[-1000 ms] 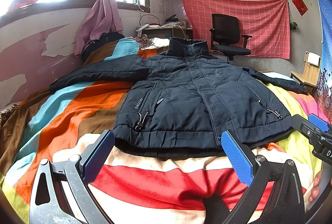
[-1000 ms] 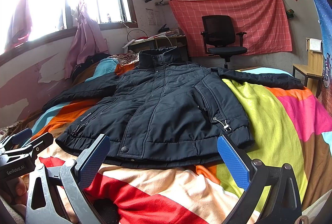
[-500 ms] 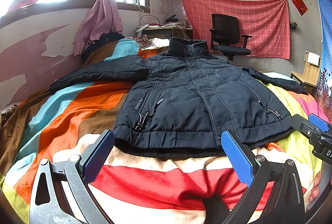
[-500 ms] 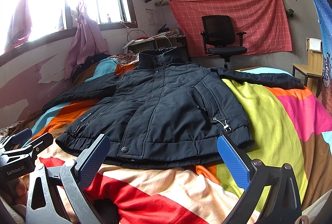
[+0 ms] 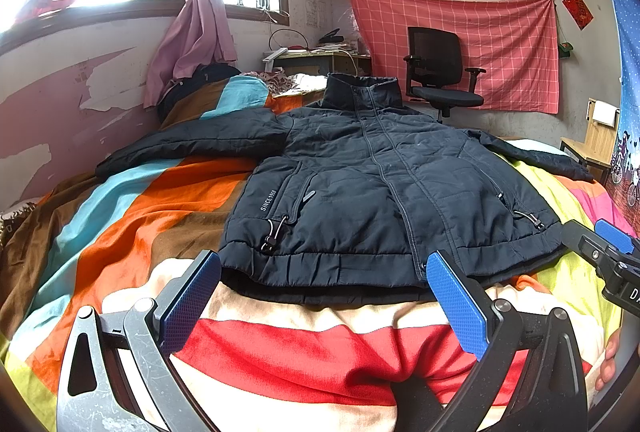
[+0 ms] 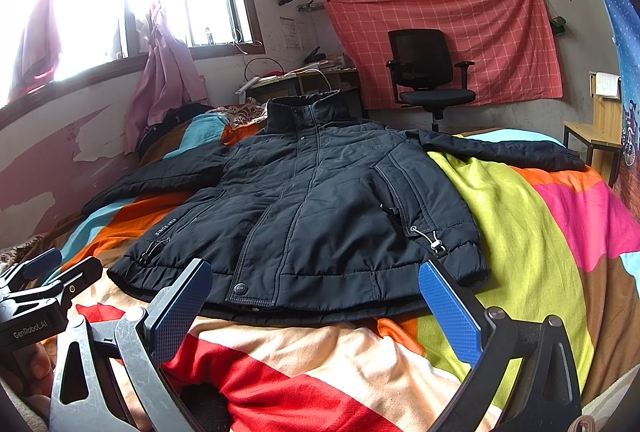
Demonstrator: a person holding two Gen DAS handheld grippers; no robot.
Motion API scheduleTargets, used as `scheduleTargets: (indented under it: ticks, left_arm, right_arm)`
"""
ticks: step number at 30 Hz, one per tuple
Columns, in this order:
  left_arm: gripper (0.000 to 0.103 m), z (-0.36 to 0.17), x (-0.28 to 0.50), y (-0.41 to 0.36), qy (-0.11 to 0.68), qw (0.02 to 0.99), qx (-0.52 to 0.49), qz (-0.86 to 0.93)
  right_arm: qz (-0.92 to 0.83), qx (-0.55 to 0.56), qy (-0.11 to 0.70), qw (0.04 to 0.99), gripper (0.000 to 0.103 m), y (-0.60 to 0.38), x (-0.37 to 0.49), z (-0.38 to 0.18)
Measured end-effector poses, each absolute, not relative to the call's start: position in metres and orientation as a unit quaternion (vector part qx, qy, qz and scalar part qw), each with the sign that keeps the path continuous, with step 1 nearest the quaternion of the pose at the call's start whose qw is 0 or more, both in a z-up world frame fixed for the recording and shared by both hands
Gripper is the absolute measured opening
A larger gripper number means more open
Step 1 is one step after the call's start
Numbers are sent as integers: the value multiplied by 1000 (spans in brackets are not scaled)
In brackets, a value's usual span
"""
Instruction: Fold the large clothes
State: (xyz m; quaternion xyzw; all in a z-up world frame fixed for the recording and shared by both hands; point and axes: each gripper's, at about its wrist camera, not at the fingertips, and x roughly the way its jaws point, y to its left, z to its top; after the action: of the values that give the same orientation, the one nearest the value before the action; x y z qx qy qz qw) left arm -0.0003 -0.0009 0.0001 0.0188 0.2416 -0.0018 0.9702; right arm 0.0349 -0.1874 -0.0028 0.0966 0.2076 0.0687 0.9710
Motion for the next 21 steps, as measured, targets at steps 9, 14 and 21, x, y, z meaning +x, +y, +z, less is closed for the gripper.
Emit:
scheduleTargets:
  ticks: [9,14,21]
  left_arm:
    - [101,0,0,-1,241,970,19,-2]
    - [101,0,0,-1,242,970,19,-2]
    - [101,-4,3,2,251,968,23,-4]
  right_arm:
    - [69,97,207,971,103,-188,35,-3]
    - [69,97,208,971,103,-188,35,-3]
    - [69,99,211,970,103,-188,36,-5]
